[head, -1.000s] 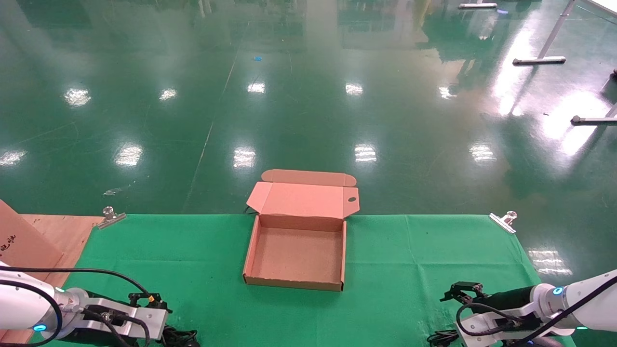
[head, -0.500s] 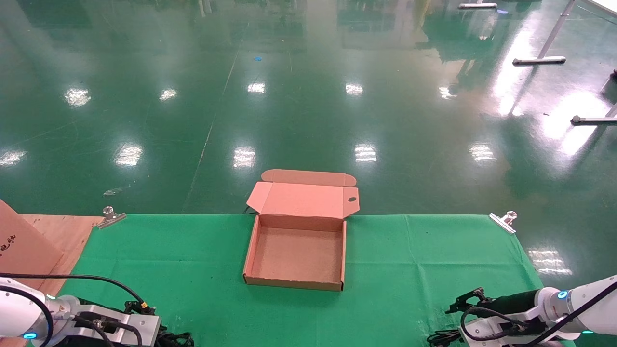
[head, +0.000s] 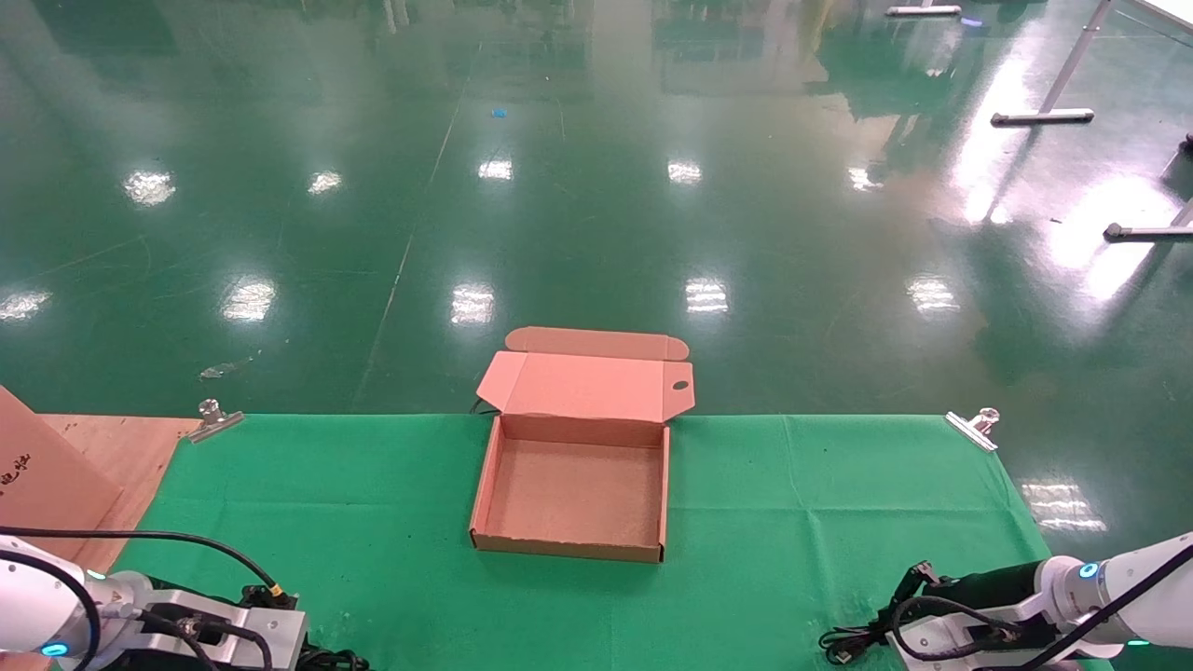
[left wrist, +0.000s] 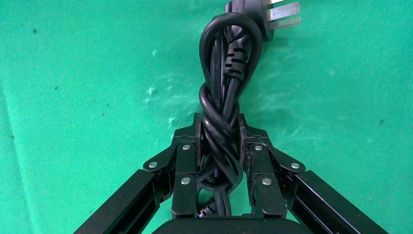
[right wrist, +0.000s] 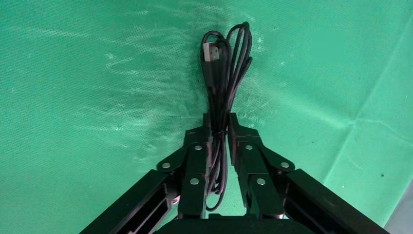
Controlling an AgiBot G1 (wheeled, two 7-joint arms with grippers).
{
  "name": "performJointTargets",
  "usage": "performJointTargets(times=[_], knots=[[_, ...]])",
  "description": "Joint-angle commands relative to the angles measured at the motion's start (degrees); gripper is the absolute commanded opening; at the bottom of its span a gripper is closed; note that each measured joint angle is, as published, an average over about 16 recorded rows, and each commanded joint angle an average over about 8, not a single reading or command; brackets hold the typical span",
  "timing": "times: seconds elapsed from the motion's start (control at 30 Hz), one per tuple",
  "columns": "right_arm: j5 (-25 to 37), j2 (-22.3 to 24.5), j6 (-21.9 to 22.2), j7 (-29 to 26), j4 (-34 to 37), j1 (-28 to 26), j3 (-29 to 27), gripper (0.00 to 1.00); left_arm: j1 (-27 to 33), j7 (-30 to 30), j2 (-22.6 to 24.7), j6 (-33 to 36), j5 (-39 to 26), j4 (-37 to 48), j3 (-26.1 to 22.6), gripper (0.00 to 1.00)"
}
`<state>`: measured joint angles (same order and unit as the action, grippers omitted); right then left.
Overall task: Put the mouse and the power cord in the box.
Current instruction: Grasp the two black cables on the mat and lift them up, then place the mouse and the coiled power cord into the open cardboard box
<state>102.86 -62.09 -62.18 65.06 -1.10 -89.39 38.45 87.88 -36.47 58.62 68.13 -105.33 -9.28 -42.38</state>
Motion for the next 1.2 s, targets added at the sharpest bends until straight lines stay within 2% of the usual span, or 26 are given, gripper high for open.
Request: performJointTargets(times=[0.03, 0.27, 0.5, 0.67, 0.83, 1.0, 1.2], knots=[[0.0, -0.02, -0.09, 0.1, 0.13, -0.07, 0.0, 0.0, 0.28, -0.16, -0.11, 0.15, 0.05, 0.18, 0.04, 0.0], [-0.7, 0.99, -2.02, 0.43, 0.24, -1.4, -0.49, 0.0, 2.04, -0.24, -1.21, 2.77, 0.53, -0.67, 0.33, 0.0], [-3.24, 3.04, -8.6, 0.01, -1.02, -7.38, -2.24, 0.0, 8.09, 2.29, -2.17, 8.86, -0.1, -7.43, -0.08, 0.0], [-5.35, 3.71, -14.53, -1.7, -2.62, -13.44, -3.66, 0.0, 12.53, 8.28, -2.6, 13.25, -0.52, -16.85, -0.14, 0.0], [-7.16, 2.28, -18.3, -4.75, -4.79, -19.26, -4.87, 0.0, 14.88, 16.78, -2.9, 13.61, 0.31, -27.17, 1.24, 0.0], [-8.04, -2.67, -16.82, -8.97, -6.9, -23.71, -5.52, 0.0, 17.35, 22.35, -0.79, 10.47, -0.12, -32.86, 2.27, 0.0], [-7.49, -9.96, -11.47, -12.96, -7.01, -26.02, -5.22, 0.0, 21.19, 20.58, 4.59, 6.61, -0.08, -27.29, 2.9, 0.0]])
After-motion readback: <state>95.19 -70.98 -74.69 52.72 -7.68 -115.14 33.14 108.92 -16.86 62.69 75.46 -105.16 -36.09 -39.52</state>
